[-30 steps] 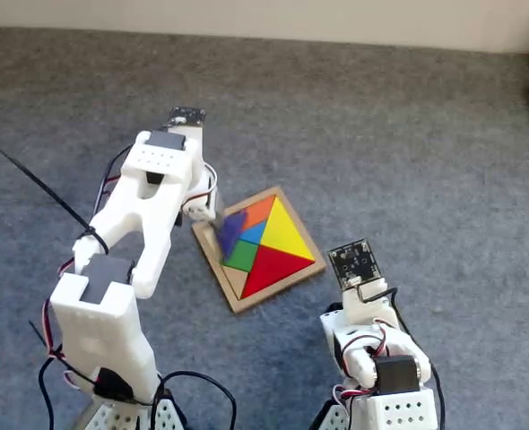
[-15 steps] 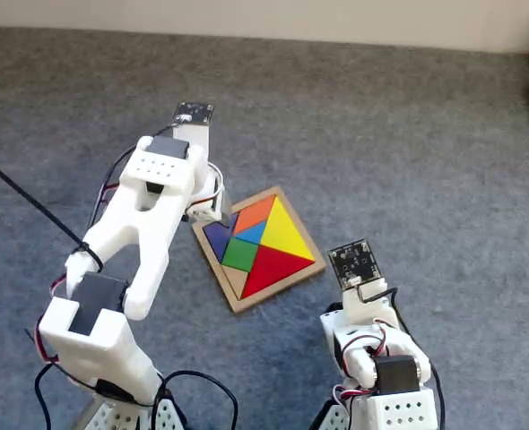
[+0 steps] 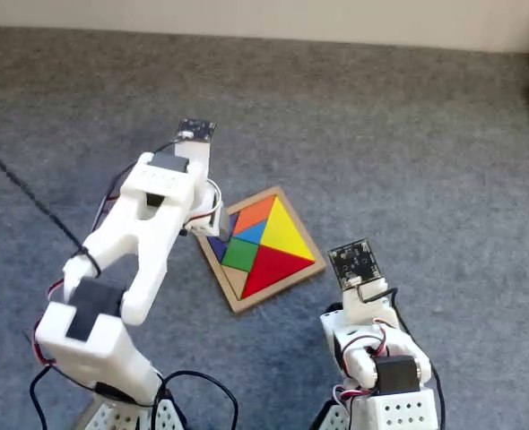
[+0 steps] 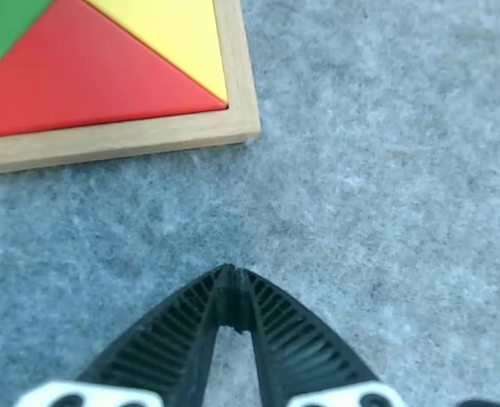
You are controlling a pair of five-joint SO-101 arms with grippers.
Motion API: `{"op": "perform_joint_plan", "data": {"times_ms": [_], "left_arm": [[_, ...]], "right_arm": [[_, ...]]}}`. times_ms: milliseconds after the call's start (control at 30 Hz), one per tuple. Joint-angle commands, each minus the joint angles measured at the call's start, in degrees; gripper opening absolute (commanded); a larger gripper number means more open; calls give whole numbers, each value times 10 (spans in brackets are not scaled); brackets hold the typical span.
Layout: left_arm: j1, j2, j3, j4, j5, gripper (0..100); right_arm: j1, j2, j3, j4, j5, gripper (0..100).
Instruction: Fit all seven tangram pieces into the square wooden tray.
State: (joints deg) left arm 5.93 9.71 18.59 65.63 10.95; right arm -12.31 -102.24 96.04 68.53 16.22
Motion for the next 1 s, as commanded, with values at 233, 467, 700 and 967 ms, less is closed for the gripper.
{"op": "perform_joint_plan", "data": {"times_ms": [233, 467, 700, 967], "left_arm": [[-37, -257, 198, -152, -4, 190], [-54, -350, 269, -166, -12, 3], [-54, -441, 333, -180, -27, 5], [-55, -582, 451, -286, -28, 5]], "right_arm": [[4, 6, 80, 4, -1, 5], [4, 6, 80, 4, -1, 5], [4, 6, 80, 4, -1, 5], [4, 6, 80, 4, -1, 5]]}}
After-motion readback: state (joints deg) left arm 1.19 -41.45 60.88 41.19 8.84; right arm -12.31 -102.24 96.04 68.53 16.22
